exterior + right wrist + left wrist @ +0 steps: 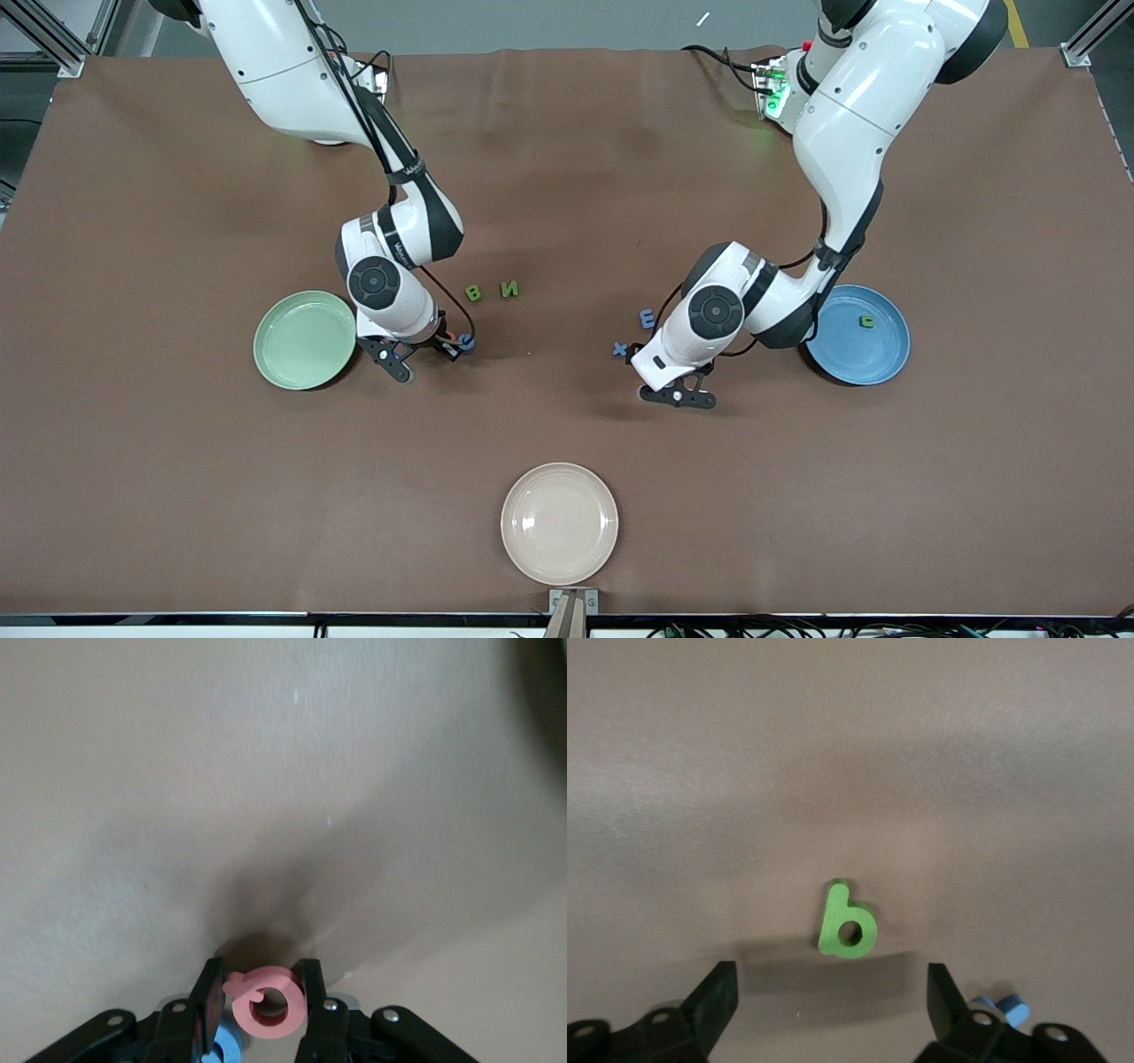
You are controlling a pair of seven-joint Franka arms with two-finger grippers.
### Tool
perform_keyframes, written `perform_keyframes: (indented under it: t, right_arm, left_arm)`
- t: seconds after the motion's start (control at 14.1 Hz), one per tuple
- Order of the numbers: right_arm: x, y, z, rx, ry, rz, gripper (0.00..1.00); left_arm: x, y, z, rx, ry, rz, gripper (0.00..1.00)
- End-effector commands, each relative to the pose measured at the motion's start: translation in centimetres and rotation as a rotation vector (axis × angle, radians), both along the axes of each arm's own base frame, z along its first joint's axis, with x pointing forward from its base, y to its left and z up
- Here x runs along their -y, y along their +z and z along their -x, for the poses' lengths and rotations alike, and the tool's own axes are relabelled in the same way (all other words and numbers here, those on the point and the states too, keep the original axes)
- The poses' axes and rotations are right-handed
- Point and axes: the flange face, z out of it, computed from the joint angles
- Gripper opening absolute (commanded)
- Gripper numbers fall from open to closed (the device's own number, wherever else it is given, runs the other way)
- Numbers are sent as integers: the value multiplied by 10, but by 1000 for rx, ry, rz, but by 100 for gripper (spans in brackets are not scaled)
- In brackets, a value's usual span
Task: Sort upper and lower case letters into plates
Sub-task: 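Place the q in the green plate while the left gripper grasps the b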
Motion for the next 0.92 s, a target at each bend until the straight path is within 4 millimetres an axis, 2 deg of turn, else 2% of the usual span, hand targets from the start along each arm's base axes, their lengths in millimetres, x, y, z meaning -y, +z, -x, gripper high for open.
perform_keyframes:
  t: [0.0,0.14,0.21,0.36,0.57,0.71,0.85]
  right_arm:
    - [42,41,-12,-19,51,-24,1]
    - [96,70,-27,-17,110,-45,1]
    - [114,80,-26,-19,161,-54,1]
    - [151,92,-21,-13,212,-66,1]
    - [203,82,2,-28,281,-77,1]
    - [228,64,18,-22,307,-75,1]
    - [243,49,28,-23,315,-72,1]
  left_arm:
    - [3,-5,-5,8,-2,-20,77]
    - [4,-3,-9,22,-2,-25,68]
    - [6,-4,-10,28,-7,-29,64]
    - [7,-4,-16,43,-5,-34,64]
    - [15,1,-20,60,-11,-26,62]
    - [18,0,-19,61,-14,-24,55]
    - [18,0,-20,63,-14,-24,45]
